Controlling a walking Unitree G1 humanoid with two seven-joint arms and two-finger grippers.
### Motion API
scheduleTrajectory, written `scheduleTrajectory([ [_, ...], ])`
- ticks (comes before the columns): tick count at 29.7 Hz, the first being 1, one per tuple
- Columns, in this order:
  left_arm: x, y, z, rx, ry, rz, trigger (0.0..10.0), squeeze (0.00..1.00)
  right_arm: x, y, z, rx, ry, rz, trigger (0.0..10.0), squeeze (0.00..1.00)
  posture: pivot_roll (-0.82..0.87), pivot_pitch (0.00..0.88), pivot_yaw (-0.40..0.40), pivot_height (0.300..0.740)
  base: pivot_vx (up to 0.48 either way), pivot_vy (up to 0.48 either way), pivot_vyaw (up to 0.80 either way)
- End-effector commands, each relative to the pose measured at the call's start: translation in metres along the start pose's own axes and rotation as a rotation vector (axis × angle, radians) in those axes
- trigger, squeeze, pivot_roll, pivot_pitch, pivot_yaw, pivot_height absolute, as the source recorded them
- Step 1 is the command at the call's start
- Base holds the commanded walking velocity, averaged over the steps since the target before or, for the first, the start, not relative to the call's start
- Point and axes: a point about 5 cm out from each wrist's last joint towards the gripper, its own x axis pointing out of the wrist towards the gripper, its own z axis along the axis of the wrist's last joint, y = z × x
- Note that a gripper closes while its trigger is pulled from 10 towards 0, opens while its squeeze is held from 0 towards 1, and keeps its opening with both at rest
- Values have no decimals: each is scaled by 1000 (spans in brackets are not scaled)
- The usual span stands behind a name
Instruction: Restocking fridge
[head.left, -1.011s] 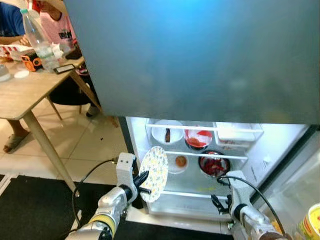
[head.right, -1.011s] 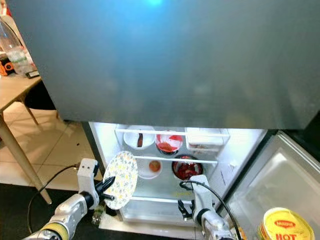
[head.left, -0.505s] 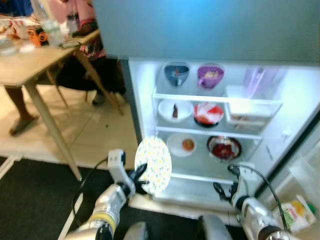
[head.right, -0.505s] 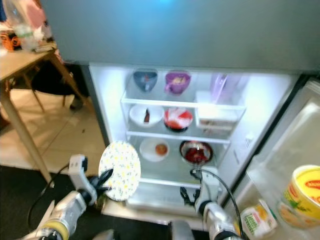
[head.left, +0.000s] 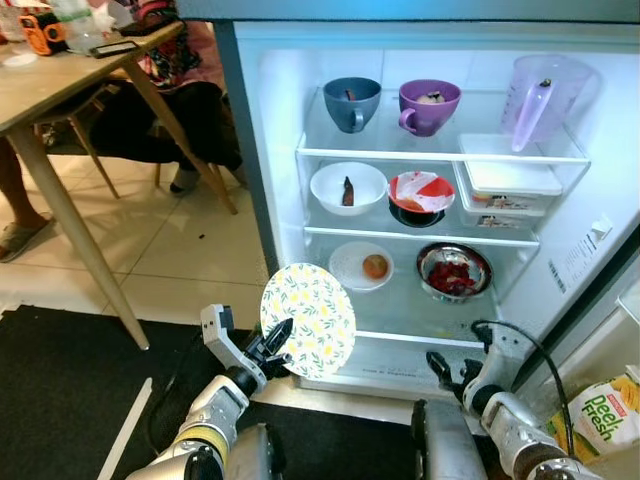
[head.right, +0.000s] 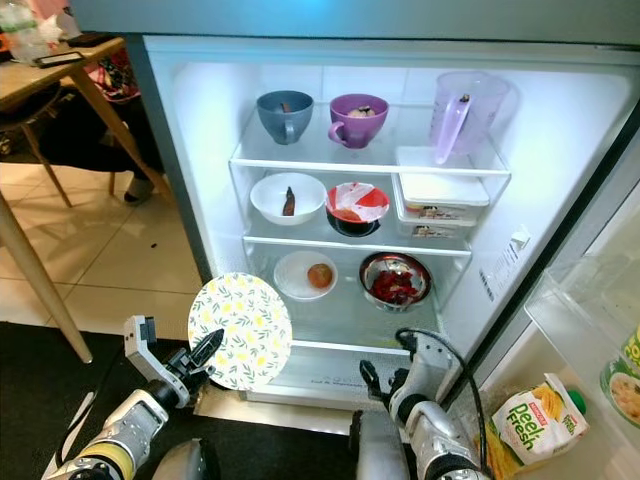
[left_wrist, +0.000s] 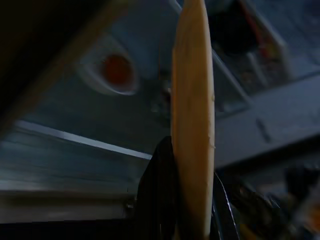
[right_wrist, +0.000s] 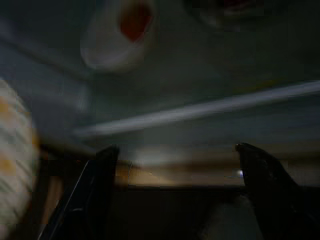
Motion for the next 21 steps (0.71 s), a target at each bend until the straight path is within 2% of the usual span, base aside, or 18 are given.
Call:
scheduleTrajectory([
  [1,-3,0,-4,-23,-5,-11,10000,0,0,1,2,32,-16,14,10000,0,-38,0,37,501,0,0,0],
  [3,-9,2,-6,-85,-9,-35,10000,0,3,7,7,131,-49,70,10000,0,-36,0,38,491,0,0,0],
  [6,-18,5,-7,-154,-36,-53,10000,0,4,13,12,195,-72,136,10000,0,-35,0,38,471,0,0,0],
  [12,-26,9,-12,-174,-31,-36,10000,0,5,16,14,253,-84,159,10000,0,-35,0,45,451,0,0,0],
  [15,-30,7,-10,-195,-27,-89,10000,0,3,21,15,287,-59,285,10000,0,-33,0,57,451,0,0,0],
  [16,-30,7,-10,-195,-27,-89,10000,0,3,21,15,287,-59,285,10000,0,-33,0,57,451,0,0,0],
  [18,-30,5,-8,-210,-34,-132,10000,0,1,23,15,280,-39,360,10000,0,-31,0,64,451,0,0,0],
  [20,-30,5,-8,-210,-34,-132,10000,0,1,23,15,280,-39,360,10000,0,-31,0,64,451,0,0,0],
  [21,-30,4,-5,-221,-41,-166,10000,0,-2,23,15,264,-22,415,10000,0,-29,10,68,451,0,0,0],
])
